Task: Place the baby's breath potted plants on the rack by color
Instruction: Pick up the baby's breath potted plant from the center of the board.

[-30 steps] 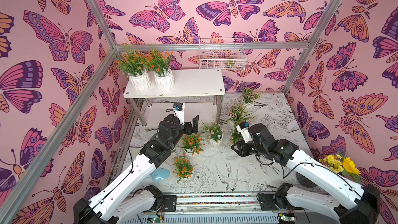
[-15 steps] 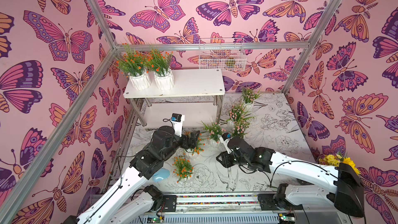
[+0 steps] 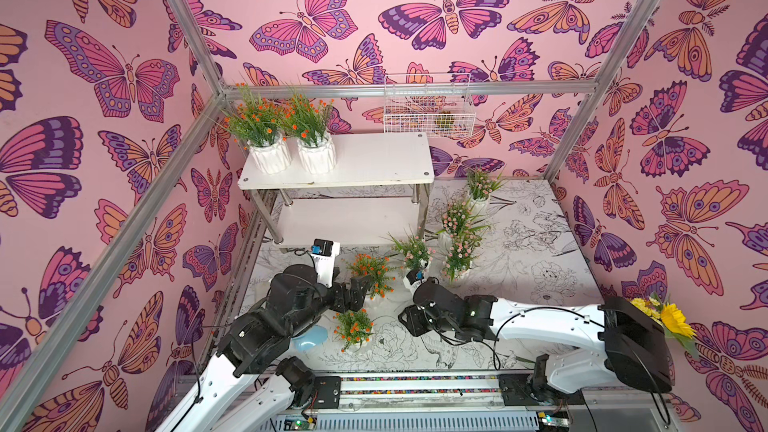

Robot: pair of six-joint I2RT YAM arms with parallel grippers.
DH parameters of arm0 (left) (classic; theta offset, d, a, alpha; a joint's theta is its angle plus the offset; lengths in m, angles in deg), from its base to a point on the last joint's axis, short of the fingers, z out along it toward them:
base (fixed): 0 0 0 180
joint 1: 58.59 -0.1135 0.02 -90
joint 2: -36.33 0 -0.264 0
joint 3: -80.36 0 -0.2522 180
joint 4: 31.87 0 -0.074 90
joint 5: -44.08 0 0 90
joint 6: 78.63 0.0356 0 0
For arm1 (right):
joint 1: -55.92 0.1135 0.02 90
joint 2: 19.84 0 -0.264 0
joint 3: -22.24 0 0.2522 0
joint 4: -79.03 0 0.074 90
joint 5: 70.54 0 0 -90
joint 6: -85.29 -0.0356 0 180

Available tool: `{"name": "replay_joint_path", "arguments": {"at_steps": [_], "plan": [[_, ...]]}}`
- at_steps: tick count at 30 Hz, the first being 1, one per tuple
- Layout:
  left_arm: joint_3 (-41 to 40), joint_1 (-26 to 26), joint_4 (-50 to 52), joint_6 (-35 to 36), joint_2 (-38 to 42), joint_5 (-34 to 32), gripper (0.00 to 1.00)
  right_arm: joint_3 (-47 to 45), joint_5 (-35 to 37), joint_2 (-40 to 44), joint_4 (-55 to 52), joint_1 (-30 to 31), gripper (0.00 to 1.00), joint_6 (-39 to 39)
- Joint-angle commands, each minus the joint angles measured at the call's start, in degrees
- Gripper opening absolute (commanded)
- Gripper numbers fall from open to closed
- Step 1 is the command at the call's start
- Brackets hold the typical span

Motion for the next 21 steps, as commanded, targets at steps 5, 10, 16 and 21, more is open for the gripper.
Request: {"name": "replay_joint_path", "arguments": {"at_steps": [5,10,16,21], "plan": [[-1.44,0.32,4.67,-3.05,3.71,-0.46,0.97,6.5,2.27,-4.97,2.06,3.5,0.37,-0.37],[-2.39,0.28,5.84,-3.46,5.31,-1.25,0.97,8.93,2.44,-7.13,1.49,4.62,0.36,0.45],[-2.61,0.33,6.84,-3.37,5.76,-1.88,0.97,11.6,2.73,-10.8,0.65,5.6,0.34,1.08],[-2.62,0.31,6.97,-3.46,6.55,-2.14,0.97,13.34,2.82,-12.92,0.21,5.99,0.33,1.23]]}}
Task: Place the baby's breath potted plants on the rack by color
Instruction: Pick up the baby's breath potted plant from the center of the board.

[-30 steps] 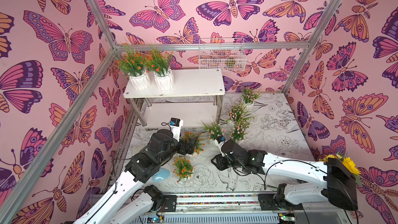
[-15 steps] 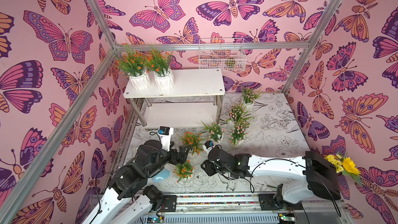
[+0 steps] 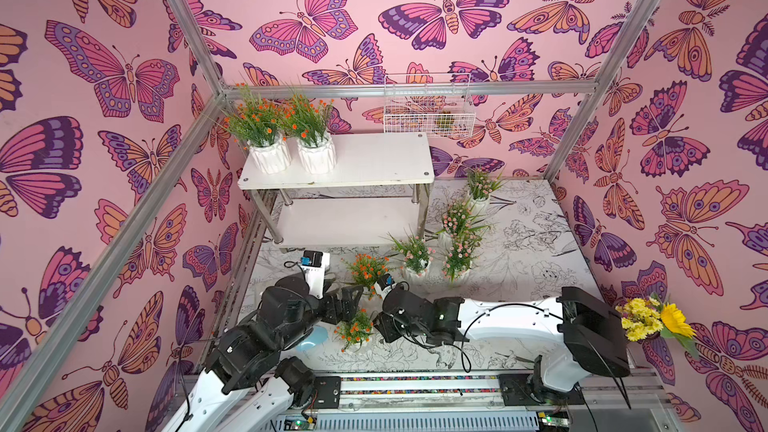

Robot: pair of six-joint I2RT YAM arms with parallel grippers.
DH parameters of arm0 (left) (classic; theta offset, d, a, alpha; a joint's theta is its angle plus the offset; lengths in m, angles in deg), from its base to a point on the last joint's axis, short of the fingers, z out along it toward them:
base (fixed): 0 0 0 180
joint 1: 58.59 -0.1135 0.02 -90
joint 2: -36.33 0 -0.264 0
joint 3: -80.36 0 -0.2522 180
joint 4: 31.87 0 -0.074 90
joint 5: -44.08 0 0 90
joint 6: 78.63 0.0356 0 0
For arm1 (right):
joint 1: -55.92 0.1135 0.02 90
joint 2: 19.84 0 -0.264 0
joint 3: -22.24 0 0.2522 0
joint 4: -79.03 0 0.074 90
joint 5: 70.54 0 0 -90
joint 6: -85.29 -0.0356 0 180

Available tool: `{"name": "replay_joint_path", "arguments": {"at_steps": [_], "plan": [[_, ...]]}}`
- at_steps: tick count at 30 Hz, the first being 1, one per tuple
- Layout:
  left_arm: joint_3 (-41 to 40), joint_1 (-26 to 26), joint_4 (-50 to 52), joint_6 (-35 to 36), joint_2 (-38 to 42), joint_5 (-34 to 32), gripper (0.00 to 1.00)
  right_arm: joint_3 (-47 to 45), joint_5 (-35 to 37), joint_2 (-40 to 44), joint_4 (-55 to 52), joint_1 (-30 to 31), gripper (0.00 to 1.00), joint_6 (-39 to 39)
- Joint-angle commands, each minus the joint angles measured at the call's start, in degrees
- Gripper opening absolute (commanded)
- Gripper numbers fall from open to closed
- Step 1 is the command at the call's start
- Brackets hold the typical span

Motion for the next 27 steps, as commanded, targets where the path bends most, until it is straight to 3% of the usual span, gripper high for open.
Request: {"name": "replay_joint_path", "arguments": {"at_steps": [1,27], "plan": [[-0.84,0.32,1.6,-0.33,1.18,-1.03,0.97,2.31,1.0,-1.27,-1.47,0.75,0.32,0.9],[-1.89,0.3,1.76,-0.6,2.38,-0.46,0.98,12.26,3.98,-11.44,-10.27,1.74,0.27,1.25]]}}
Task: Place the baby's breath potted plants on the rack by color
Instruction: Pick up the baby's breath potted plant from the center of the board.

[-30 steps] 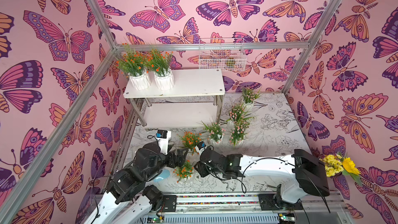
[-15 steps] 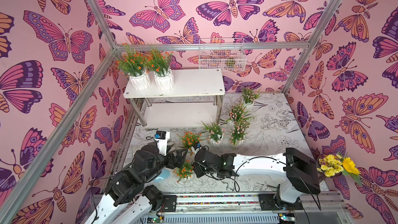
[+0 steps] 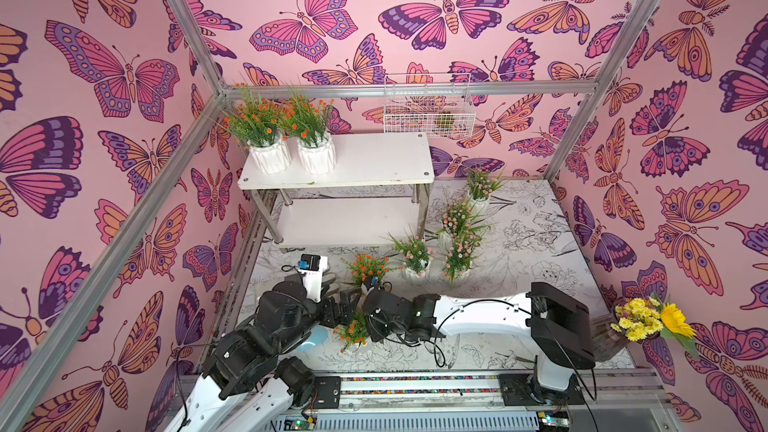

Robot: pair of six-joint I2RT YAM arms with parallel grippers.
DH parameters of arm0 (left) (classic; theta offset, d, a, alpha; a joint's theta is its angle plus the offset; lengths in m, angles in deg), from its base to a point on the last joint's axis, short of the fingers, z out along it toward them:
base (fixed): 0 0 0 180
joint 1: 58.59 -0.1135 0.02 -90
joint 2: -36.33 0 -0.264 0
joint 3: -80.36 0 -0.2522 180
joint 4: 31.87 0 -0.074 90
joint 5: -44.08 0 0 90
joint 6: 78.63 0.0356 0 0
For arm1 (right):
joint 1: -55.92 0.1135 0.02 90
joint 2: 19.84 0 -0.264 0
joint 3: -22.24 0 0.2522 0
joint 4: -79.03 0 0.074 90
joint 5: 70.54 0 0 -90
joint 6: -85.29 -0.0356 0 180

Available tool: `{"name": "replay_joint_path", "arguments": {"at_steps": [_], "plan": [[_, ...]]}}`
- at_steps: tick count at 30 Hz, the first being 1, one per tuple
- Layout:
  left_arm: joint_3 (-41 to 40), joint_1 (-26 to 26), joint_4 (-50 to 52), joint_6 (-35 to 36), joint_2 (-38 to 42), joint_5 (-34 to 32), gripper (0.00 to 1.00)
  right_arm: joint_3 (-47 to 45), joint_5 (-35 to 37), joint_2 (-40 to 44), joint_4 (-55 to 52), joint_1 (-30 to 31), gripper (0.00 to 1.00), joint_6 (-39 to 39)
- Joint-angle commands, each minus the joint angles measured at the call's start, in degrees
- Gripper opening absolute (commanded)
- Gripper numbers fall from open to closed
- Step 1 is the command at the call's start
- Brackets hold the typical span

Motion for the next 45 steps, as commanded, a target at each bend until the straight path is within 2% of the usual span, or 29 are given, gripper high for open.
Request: {"name": "replay_joint_path", "arguments": {"at_steps": [1,6,12,25,30,45], "plan": [[-0.74,0.3,0.75,-0.13,0.52,-0.44,0.98,1.93,1.44,-1.99,-3.74,0.6,0.26,1.01],[-0.73,0.25,0.75,-0.11,0.55,-0.6,0.98,2.5,2.17,-1.89,-5.28,0.58,0.09,1.06],[-0.73,0.28,0.55,-0.46,0.4,-1.49,0.99,2.98,3.36,0.24,-7.64,0.53,0.03,2.7],[0.93,0.25,-3.15,1.0,-2.81,-1.66,1.0,1.42,3.59,10.58,-14.63,-2.3,0.01,8.04],[0.72,0.3,-6.73,2.12,-5.38,0.12,1.0,-0.48,4.4,15.57,-18.31,-4.47,0.0,9.24],[-0.27,0.43,-22.07,7.44,-13.43,6.86,1.0,-4.88,-1.45,33.16,-28.89,-17.5,0.0,14.91]]}}
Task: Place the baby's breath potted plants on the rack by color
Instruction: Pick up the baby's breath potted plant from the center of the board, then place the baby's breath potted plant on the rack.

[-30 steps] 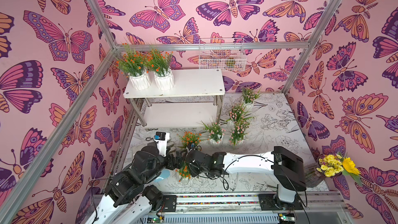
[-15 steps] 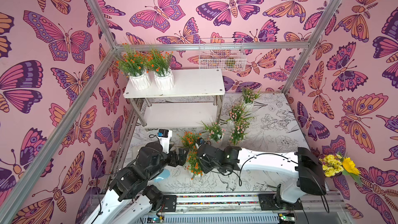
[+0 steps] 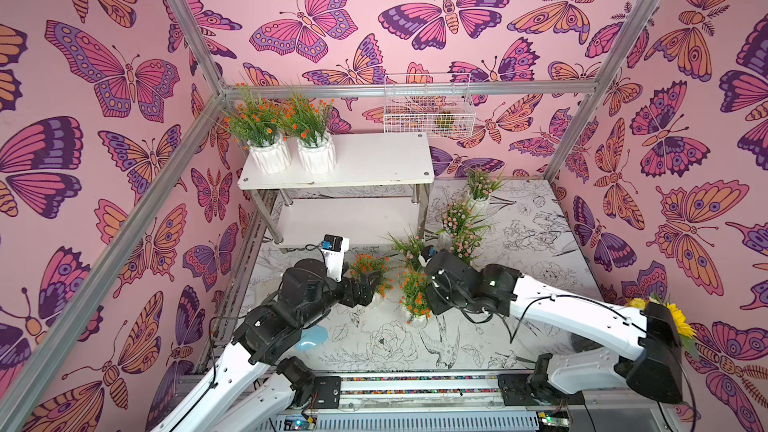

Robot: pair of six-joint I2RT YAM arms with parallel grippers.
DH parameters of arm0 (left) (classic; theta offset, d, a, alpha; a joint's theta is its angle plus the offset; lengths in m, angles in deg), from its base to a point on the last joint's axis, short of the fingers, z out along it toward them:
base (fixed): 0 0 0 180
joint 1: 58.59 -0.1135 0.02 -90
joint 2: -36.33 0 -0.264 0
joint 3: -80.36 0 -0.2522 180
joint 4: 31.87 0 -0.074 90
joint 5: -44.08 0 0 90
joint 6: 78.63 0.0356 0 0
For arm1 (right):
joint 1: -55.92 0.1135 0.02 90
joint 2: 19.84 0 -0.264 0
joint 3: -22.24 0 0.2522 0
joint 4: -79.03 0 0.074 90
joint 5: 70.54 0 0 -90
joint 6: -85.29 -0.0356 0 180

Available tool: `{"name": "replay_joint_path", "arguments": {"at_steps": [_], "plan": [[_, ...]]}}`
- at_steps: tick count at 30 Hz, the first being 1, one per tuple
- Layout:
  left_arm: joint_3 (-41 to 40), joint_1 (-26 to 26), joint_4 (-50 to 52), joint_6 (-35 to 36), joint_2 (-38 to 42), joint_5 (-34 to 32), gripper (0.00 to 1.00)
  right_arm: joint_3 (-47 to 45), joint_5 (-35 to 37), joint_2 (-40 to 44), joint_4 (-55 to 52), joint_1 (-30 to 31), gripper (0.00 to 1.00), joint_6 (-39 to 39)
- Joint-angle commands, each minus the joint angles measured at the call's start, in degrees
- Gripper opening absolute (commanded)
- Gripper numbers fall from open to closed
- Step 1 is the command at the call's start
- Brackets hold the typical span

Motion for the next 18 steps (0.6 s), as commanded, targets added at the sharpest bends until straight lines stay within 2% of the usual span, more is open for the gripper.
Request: {"name": "replay_joint_path", "arguments": {"at_steps": [1,9,18], "plan": [[-0.55,0.54,-7.23,3.66,-1.71,3.43,1.0,0.94,-1.97,5.47,-2.0,-2.82,0.0,2.8],[-0.3,1.73,-15.14,8.5,-8.0,6.94,1.0,5.95,-6.48,10.57,-8.41,-11.09,0.0,6.86],[-1.88,9.14,-21.8,16.26,-14.14,3.7,1.0,12.09,-10.79,9.45,-12.53,-18.2,0.0,10.77]]}}
